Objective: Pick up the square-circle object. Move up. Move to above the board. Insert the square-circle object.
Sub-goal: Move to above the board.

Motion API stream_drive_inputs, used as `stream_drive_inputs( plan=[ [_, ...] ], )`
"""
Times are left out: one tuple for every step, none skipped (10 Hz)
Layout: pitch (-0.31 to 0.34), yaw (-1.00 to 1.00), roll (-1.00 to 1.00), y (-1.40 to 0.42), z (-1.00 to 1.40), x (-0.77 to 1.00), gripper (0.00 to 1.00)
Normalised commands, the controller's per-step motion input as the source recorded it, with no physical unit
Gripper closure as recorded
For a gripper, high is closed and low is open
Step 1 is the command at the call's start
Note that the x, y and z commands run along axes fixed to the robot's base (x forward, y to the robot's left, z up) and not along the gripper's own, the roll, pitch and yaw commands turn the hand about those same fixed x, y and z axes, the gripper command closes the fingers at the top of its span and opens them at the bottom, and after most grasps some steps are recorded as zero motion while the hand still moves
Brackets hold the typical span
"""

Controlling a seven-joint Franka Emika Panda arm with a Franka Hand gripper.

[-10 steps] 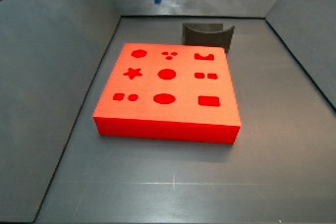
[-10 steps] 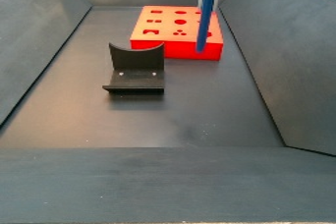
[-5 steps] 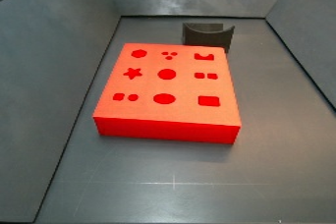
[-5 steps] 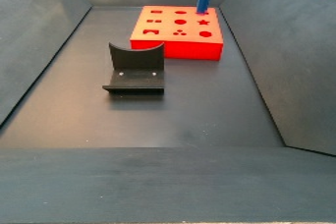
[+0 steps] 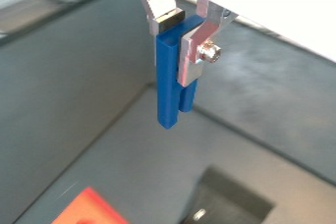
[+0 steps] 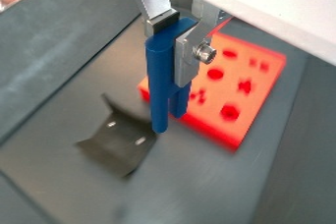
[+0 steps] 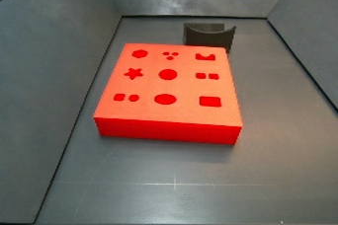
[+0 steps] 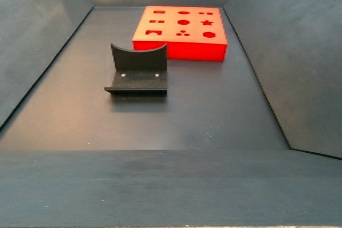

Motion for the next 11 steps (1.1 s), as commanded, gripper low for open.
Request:
stream_drive_inputs(
  plan=[
    [0.501,0.60,-0.18,-1.00,0.11,0.07,1.00],
    [0.398,0.44,-0.17,-1.00,0.10,0.08,1.00],
    [0.236,0.23,-0.06,-1.00,0.10,0.08,1.00],
    [0.178,0.17,-0.03,-1.00,0.11,0.08,1.00],
    [0.110,0.06,0.00,-1.00,0.11,0.09,1.00],
    [0.102,0.02,0.01,-1.00,0.11,0.11,1.00],
    [0.110,0.02,0.02,-1.00,0.12,0.12,1.00],
    [0.126,0.01,0.01,-1.00,0.12,0.14,1.00],
    [0.132,0.01,0.01,-1.00,0.12,0.16,1.00],
    [0.133,0.01,0.01,-0.93,0.12,0.17,1.00],
    [0.140,0.01,0.01,-0.55,0.08,0.13,1.00]
  ],
)
